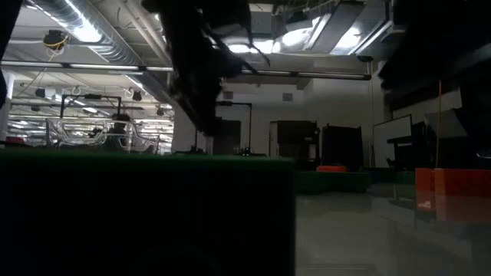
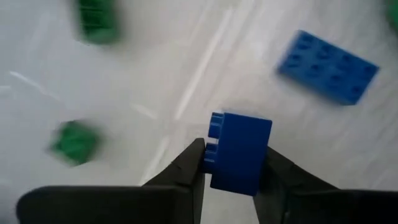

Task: Sort blocks by size
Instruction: Put the 4 stud blue game piece into the top transparent bin

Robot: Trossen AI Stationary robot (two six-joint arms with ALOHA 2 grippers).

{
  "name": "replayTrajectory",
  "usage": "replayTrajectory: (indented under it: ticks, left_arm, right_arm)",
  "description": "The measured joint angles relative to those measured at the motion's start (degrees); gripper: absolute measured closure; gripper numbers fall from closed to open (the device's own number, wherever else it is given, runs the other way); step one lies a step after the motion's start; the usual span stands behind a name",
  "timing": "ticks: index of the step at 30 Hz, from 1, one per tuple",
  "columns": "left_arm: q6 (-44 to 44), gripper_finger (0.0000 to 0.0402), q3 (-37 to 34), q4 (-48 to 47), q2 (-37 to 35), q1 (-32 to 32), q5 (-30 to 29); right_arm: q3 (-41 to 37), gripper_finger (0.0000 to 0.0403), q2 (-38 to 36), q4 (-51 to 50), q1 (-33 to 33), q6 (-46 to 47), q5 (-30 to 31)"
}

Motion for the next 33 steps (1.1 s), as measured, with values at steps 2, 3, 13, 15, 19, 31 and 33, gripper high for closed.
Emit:
replayTrajectory:
  ticks: [2,3,13,15,19,31,33]
  left_arm:
    - [-0.44,0.0315,0.01,-3.71,-2.78,0.56,-3.50]
    - [-1.01,0.0316,0.01,-5.99,-4.21,0.88,-5.73]
    - [-6.45,0.0303,0.03,-27.30,-14.58,8.36,-17.41]
    - [-6.33,0.0296,0.03,-30.87,-14.98,10.55,-17.41]
    - [-5.77,0.0290,-0.10,-33.79,-15.02,14.26,-17.50]
    - [-7.71,0.0287,-5.86,-32.86,-15.03,22.96,-15.33]
    - [-8.80,0.0287,-7.00,-32.82,-15.02,24.28,-15.23]
  right_arm:
    - [0.00,0.0242,1.13,0.05,-4.00,-1.73,-3.41]
    - [0.00,0.0242,1.87,0.05,-5.93,-2.74,-5.41]
    - [0.00,0.0242,8.36,0.29,-19.41,-6.71,-13.63]
    - [0.00,0.0242,9.21,0.23,-20.51,-7.58,-13.75]
    - [0.00,0.0242,10.39,0.31,-21.83,-7.74,-15.34]
    - [0.00,0.0242,10.87,0.28,-21.95,-9.50,-18.35]
    - [0.00,0.0242,10.87,0.26,-21.95,-10.62,-18.35]
